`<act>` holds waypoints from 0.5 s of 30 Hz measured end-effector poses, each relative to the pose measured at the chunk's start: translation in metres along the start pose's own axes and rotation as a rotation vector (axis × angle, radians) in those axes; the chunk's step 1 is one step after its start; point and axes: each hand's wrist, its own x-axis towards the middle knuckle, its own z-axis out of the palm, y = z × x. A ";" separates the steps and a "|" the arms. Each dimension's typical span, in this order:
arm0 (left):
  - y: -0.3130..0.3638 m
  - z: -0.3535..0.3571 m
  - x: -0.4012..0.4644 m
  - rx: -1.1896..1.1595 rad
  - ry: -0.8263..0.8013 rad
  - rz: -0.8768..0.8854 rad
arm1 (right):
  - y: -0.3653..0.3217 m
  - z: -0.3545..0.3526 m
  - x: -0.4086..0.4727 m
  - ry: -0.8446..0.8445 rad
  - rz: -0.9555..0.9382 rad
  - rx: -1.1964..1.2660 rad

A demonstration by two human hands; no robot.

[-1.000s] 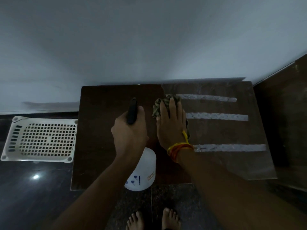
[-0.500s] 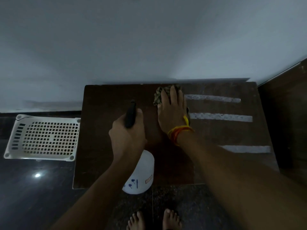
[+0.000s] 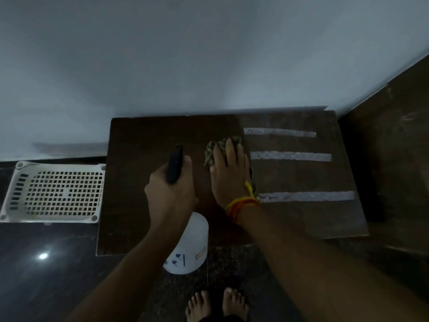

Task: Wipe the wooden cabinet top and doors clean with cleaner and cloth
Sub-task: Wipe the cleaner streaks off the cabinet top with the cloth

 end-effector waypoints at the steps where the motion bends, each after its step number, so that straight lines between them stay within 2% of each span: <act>1: 0.002 -0.001 -0.002 0.002 0.005 0.008 | -0.002 0.000 -0.012 0.001 0.005 0.006; 15: 0.002 -0.009 -0.040 0.076 -0.005 0.079 | -0.016 0.004 -0.124 -0.078 0.073 0.035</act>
